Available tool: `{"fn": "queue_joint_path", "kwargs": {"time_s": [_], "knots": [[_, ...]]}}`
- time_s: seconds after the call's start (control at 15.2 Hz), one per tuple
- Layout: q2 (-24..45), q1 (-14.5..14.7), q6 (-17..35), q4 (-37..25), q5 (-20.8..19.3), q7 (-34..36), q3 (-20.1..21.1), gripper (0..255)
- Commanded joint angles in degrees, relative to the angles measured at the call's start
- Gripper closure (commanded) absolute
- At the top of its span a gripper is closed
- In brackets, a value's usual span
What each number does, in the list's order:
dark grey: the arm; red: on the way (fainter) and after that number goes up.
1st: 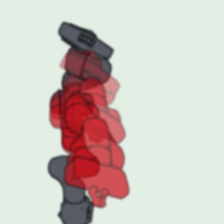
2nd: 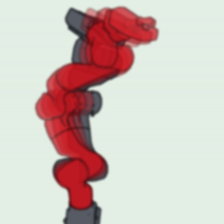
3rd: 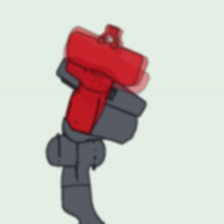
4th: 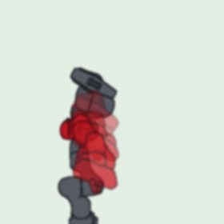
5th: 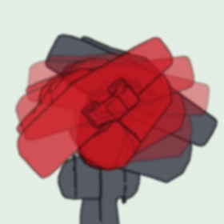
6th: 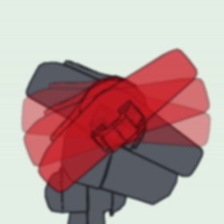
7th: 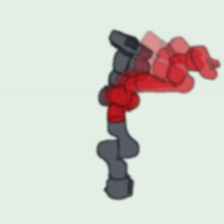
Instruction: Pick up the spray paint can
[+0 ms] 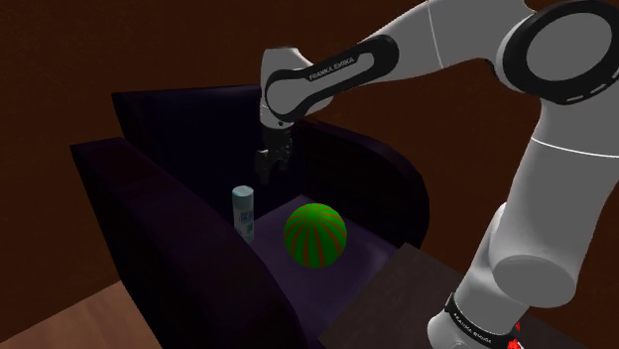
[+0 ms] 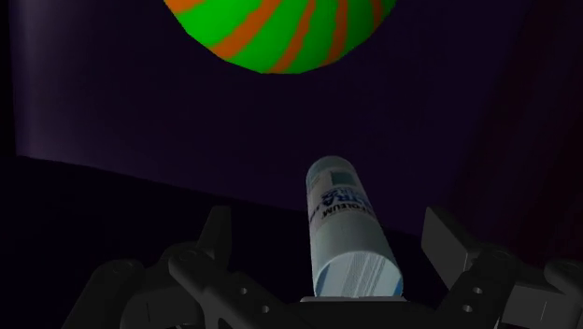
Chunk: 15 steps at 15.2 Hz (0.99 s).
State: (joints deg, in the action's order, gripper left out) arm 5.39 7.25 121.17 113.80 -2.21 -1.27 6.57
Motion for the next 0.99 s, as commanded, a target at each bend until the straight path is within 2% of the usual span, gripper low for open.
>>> {"fn": "queue_joint_path", "kwargs": {"time_s": [0.0, 0.4, 0.92], "knots": [[4.4, 0.4, 0.6, -3.5, -0.3, 0.0, 0.3, 0], [17.2, 2.2, 0.9, -15.0, -1.3, 0.3, 1.2, 0], [19.9, 2.4, 5.7, -12.9, -1.7, 0.6, 1.0, 0]]}}
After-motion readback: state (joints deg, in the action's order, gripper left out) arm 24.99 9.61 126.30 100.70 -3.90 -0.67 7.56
